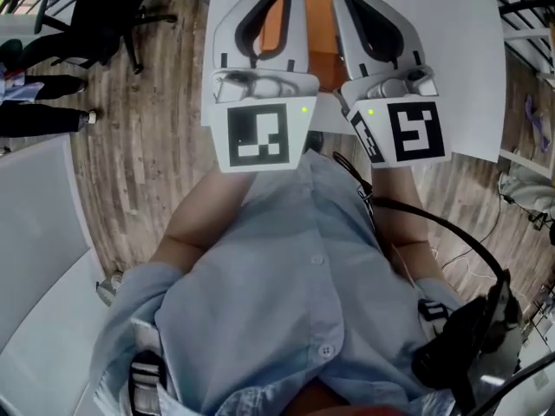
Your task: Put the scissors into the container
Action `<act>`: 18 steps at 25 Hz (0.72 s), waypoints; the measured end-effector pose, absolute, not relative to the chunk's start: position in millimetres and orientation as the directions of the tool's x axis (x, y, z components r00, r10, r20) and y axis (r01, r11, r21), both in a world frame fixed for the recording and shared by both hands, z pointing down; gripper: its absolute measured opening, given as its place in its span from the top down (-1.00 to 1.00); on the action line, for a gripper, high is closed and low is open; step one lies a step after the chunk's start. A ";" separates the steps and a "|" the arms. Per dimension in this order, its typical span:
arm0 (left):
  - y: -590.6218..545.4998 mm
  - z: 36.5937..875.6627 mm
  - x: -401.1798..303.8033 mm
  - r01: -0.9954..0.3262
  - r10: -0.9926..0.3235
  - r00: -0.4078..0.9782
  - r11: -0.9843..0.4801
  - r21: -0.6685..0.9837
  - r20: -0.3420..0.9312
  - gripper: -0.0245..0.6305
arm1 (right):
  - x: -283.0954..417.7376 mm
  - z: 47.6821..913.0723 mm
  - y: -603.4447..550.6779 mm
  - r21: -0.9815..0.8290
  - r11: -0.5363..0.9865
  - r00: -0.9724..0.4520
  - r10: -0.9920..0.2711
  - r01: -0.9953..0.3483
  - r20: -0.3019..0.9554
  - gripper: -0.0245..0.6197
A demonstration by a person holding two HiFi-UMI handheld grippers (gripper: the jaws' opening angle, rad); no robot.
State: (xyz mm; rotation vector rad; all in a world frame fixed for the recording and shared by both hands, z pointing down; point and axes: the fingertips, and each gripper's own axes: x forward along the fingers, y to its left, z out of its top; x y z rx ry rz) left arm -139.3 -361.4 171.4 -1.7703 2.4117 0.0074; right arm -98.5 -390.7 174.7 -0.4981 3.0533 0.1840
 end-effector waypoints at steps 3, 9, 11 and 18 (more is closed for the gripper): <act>-364.5 160.8 -128.0 -0.951 -0.949 -0.274 0.291 -0.101 -0.155 0.81 | -91.5 164.3 -393.0 0.125 0.933 -0.941 -0.326 -0.336 -0.092 0.89; -364.9 151.7 -122.9 -0.950 -0.946 -0.269 0.291 -0.111 -0.178 0.81 | -85.7 151.9 -394.4 0.148 0.923 -0.933 -0.339 -0.355 -0.123 0.89; -364.9 149.4 -126.3 -0.949 -0.944 -0.274 0.296 -0.110 -0.183 0.81 | -86.3 148.8 -395.4 0.149 0.920 -0.930 -0.344 -0.362 -0.130 0.89; -364.3 142.6 -112.6 -0.944 -0.941 -0.278 0.304 -0.125 -0.195 0.81 | -69.0 142.5 -397.8 0.144 0.919 -0.926 -0.346 -0.366 -0.148 0.89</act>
